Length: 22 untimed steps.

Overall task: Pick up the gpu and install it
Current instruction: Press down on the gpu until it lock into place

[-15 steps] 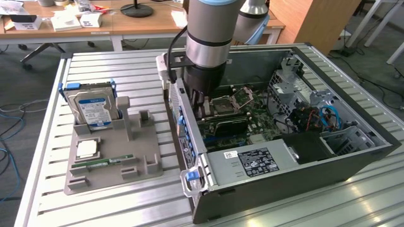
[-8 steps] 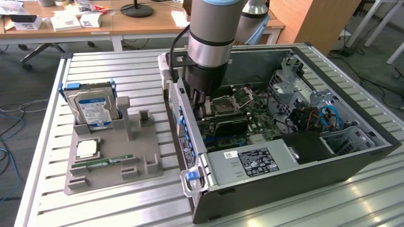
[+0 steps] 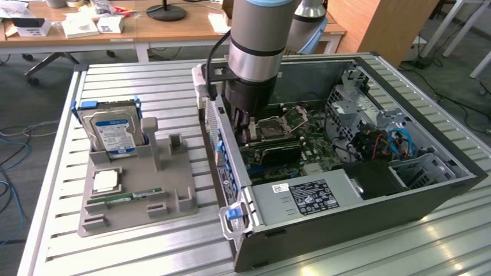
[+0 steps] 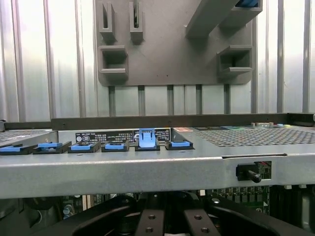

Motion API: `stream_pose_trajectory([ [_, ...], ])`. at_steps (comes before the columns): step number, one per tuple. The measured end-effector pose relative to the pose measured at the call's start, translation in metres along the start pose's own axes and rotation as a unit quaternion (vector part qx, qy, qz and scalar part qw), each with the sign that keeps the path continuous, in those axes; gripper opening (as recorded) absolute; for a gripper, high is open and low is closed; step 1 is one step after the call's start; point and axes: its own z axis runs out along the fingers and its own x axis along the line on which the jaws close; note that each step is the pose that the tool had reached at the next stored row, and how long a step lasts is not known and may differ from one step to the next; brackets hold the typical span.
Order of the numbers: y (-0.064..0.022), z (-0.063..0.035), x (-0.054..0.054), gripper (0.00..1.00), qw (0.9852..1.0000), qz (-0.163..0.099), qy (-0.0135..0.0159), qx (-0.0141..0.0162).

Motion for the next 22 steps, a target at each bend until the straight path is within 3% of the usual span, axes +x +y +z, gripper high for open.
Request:
stream_pose_trajectory([
  [7, 0.0001, -0.0060, -0.0004, 0.11, 1.0000, 0.000, 0.0000, 0.0000],
  [22, 0.0020, -0.0062, -0.0001, 0.11, 1.0000, 0.000, 0.0000, 0.0001],
])
